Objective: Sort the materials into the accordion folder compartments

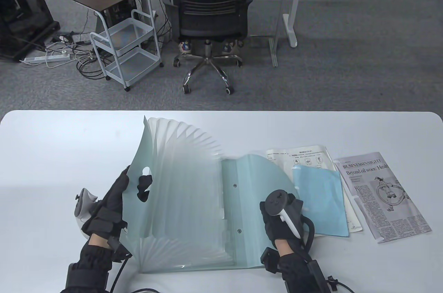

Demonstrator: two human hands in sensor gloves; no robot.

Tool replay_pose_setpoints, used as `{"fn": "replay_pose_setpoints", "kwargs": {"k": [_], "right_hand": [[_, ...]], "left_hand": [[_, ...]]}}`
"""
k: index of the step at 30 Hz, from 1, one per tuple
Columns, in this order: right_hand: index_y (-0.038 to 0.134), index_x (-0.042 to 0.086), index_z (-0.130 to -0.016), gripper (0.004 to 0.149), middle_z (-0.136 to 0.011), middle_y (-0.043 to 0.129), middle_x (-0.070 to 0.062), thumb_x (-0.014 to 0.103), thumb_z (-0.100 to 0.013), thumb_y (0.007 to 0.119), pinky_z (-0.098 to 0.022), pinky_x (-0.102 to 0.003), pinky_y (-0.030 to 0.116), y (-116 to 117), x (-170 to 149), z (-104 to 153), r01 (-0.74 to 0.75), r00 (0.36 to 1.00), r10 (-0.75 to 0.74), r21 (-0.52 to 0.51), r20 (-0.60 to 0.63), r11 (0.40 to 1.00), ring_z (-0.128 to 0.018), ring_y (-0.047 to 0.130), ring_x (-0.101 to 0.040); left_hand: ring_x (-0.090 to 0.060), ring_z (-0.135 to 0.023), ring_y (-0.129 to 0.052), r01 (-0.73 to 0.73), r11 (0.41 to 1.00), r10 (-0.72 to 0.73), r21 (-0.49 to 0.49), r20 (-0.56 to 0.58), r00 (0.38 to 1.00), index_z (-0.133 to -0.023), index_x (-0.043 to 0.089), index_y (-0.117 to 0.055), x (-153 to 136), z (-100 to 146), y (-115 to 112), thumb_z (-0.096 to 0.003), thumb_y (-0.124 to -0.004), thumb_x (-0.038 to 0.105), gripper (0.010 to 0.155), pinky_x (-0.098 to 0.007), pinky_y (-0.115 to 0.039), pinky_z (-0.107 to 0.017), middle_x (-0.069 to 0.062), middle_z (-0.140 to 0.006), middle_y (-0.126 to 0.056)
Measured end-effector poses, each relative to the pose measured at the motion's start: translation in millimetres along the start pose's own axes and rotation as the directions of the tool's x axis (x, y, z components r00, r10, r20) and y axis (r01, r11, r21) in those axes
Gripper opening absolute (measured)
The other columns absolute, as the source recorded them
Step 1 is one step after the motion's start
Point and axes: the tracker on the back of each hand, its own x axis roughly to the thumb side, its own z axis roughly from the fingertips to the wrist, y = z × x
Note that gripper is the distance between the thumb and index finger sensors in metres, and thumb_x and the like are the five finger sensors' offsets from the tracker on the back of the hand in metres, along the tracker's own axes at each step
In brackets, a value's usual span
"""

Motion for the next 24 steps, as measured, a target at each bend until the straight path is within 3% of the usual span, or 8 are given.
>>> {"fn": "replay_pose_setpoints", "kwargs": {"k": [16,24], "right_hand": [[0.015,0.001,-0.117,0.071,-0.114,0.001,-0.037,0.046,-0.067,0.039,-0.063,-0.073,0.026,-32,14,19,0.075,0.996,-0.074,-0.017,0.044,0.997,-0.096,0.011,-0.062],[0.014,0.001,-0.117,0.071,-0.115,0.002,-0.038,0.046,-0.068,0.039,-0.062,-0.074,0.025,-75,31,52,0.209,0.960,-0.190,-0.078,0.204,0.975,-0.096,0.012,-0.063]], "left_hand": [[-0.061,-0.112,-0.014,0.048,0.999,-0.049,-0.025,-0.026,0.998,-0.124,0.006,-0.024,-1,-4,-10,-0.0744,-0.056,0.045,0.071,-0.073,-0.021,-0.072,-0.024,-0.113,-0.056],[-0.060,-0.113,-0.014,0.088,0.996,-0.089,-0.031,-0.036,0.995,-0.124,0.006,-0.023,0,-5,-12,-0.0742,-0.056,0.046,0.072,-0.073,-0.021,-0.072,-0.024,-0.113,-0.056]]}}
